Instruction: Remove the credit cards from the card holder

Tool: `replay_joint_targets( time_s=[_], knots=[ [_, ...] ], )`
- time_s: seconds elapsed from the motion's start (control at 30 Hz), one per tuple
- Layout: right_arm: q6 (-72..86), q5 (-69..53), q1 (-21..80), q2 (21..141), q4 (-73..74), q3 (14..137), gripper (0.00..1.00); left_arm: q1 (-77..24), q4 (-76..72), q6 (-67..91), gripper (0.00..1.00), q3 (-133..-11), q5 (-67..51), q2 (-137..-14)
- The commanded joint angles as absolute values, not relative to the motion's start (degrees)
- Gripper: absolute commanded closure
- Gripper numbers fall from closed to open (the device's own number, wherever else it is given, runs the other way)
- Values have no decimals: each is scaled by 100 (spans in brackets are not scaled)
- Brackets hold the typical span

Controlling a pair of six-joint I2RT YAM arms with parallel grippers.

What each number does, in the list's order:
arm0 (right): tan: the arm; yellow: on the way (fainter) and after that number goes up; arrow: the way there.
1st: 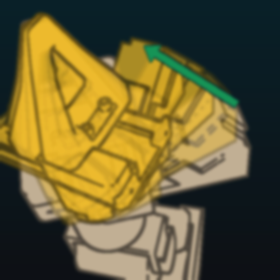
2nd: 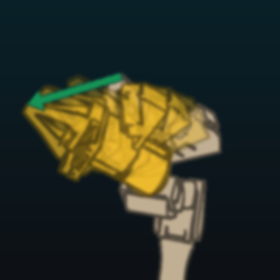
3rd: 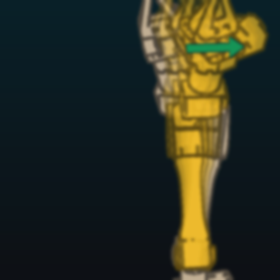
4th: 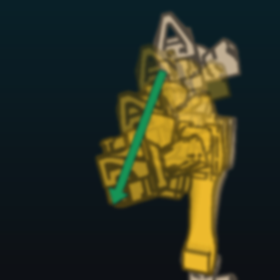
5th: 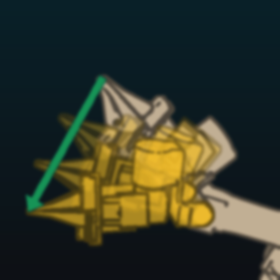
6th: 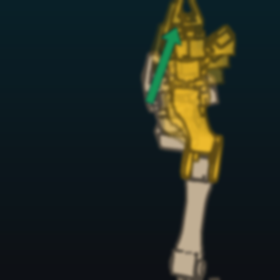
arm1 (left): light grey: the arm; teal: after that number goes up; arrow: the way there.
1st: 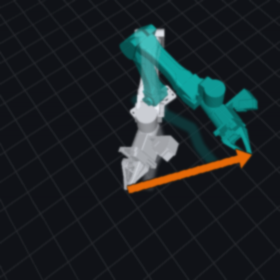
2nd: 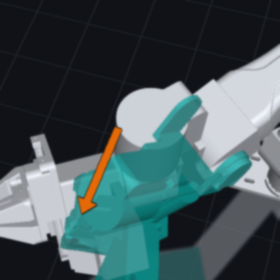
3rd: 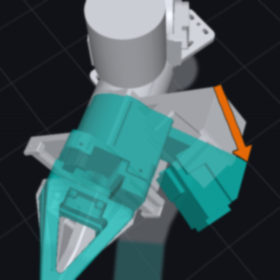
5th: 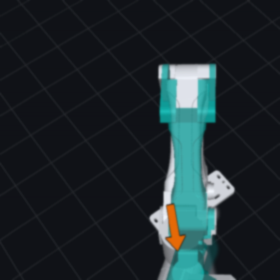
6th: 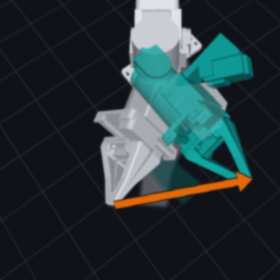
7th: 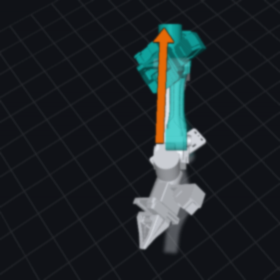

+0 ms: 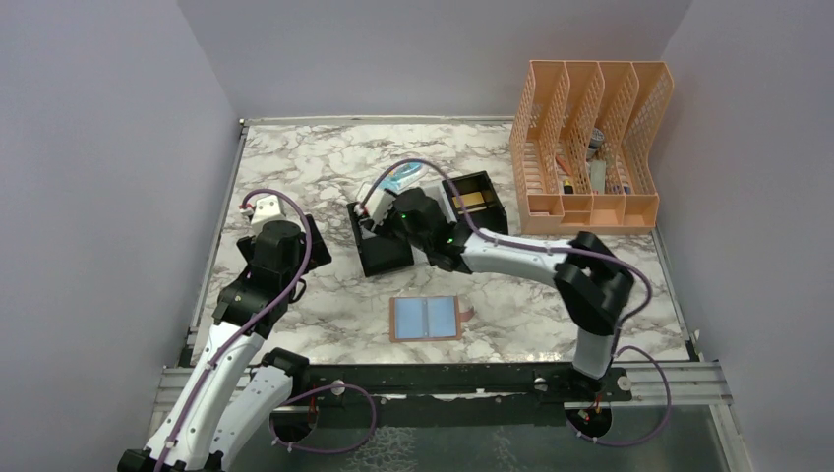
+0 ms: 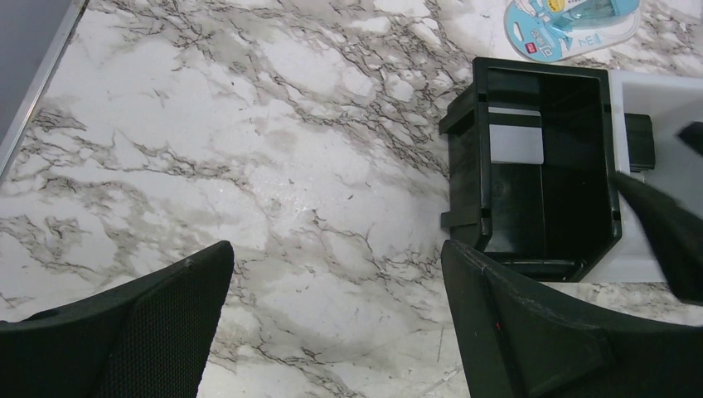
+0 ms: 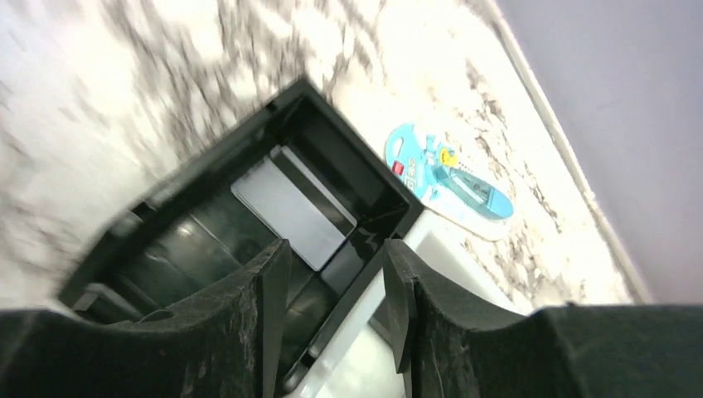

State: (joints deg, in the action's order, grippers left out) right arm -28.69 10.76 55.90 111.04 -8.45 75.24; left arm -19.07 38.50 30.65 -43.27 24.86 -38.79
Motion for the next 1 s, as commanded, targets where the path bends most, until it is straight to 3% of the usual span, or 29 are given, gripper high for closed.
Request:
replay_joint_targets(
  time_s=[0.0,0.2,0.37,0.97],
  knots=[
    [-199,1017,5620,9920,-1075,6850,54,-1872,3806,3038,1,-4271,2471,-3741],
    [3022,101,5718,9356,1040,6220,51,-1862,3806,3035,1,-4272,2467,-3694],
    [4074,1392,6386,9061,1165,5296,45,-1854,3789,3002,1,-4281,2336,-3757],
    [4229,1911,7047,10283,2079,6219,30,-1854,3753,2976,1,-4250,2270,-3706]
  ],
)
